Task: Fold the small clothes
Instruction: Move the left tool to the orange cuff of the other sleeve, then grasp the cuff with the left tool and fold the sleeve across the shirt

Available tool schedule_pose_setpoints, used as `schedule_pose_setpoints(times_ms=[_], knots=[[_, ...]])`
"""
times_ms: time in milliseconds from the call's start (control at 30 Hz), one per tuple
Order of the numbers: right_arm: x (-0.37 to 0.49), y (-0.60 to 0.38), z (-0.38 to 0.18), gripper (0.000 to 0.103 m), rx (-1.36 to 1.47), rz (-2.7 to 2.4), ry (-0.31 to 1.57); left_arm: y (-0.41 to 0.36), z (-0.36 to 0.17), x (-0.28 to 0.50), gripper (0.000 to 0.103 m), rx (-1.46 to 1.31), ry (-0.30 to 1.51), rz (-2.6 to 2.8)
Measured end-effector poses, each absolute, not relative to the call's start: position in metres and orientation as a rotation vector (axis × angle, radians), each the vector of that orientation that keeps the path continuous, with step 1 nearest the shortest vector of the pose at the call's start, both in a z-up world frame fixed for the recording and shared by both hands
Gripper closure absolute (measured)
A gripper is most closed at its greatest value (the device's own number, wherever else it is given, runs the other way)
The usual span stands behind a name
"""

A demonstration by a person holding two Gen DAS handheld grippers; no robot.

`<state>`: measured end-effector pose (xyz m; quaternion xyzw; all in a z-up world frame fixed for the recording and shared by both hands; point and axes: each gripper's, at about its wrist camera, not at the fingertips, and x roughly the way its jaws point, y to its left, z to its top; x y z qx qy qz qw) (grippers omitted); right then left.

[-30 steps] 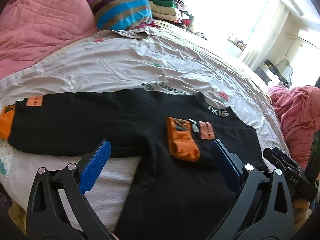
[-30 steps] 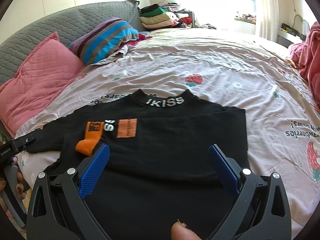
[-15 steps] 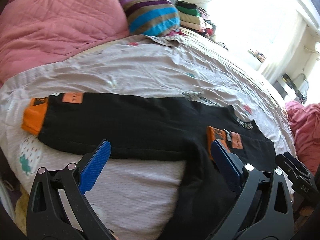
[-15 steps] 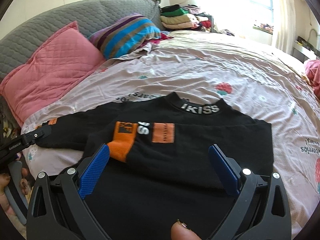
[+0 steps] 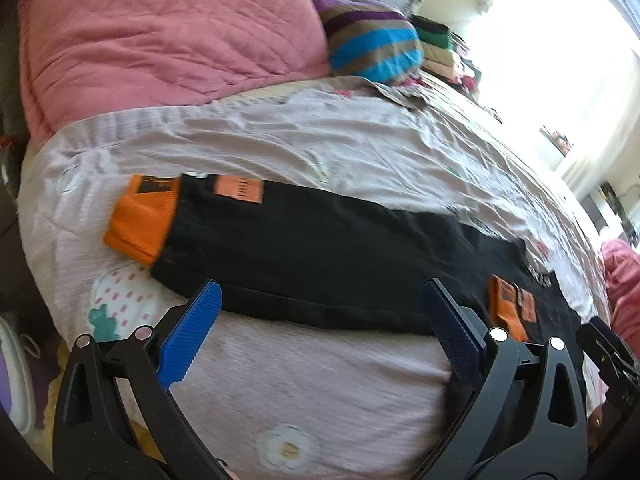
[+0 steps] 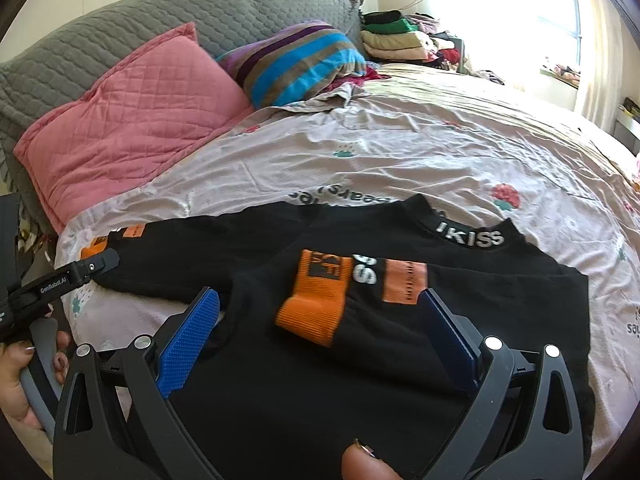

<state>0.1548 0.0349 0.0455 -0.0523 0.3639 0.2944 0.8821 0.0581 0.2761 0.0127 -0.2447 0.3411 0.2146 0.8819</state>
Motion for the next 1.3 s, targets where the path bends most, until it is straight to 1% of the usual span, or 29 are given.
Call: schedule_pose_setpoints(times_ms=[300, 533, 733, 767, 800, 833, 867, 900, 933, 967, 1000, 1300], knots=[[0.158, 0.06, 0.034, 0.005, -0.119, 0.63, 0.786, 0.326, -0.011, 0.034, 0.009, -0.629, 0.708, 0.538], [0.162, 0.07, 0.024, 0.005, -0.125, 0.633, 0.811, 0.349, -0.026, 0.027, 0.009, -0.669, 0.713, 0.596], [0.168, 0.066, 0.02, 0.005, -0.12, 0.607, 0.825, 0.362, -0.032, 0.036, 0.011, -0.658, 0.668, 0.641], [0.17, 0.065, 0.019, 0.005, -0.117, 0.6, 0.828, 0.363, -0.032, 0.038, 0.019, -0.652, 0.66, 0.647], [0.171, 0.063, 0.018, 0.005, -0.114, 0.593, 0.831, 0.364, -0.031, 0.039, 0.032, -0.647, 0.649, 0.648], [0.172, 0.061, 0.018, 0.005, -0.108, 0.585, 0.834, 0.366, -0.03, 0.04, 0.039, -0.65, 0.64, 0.65], [0.173, 0.06, 0.017, 0.005, -0.106, 0.581, 0.836, 0.367, -0.03, 0.04, 0.053, -0.654, 0.632, 0.648], [0.174, 0.059, 0.017, 0.005, -0.104, 0.577, 0.838, 0.369, -0.03, 0.04, 0.064, -0.658, 0.624, 0.642], [0.175, 0.058, 0.016, 0.005, -0.102, 0.573, 0.839, 0.371, -0.029, 0.039, 0.071, -0.662, 0.617, 0.636], [0.175, 0.056, 0.015, 0.005, -0.099, 0.569, 0.84, 0.372, -0.028, 0.038, 0.088, -0.67, 0.606, 0.624], [0.175, 0.054, 0.014, 0.005, -0.097, 0.565, 0.842, 0.372, -0.028, 0.037, 0.094, -0.675, 0.599, 0.617], [0.178, 0.036, 0.013, 0.005, -0.053, 0.563, 0.851, 0.354, 0.004, 0.033, 0.095, -0.665, 0.507, 0.528]])
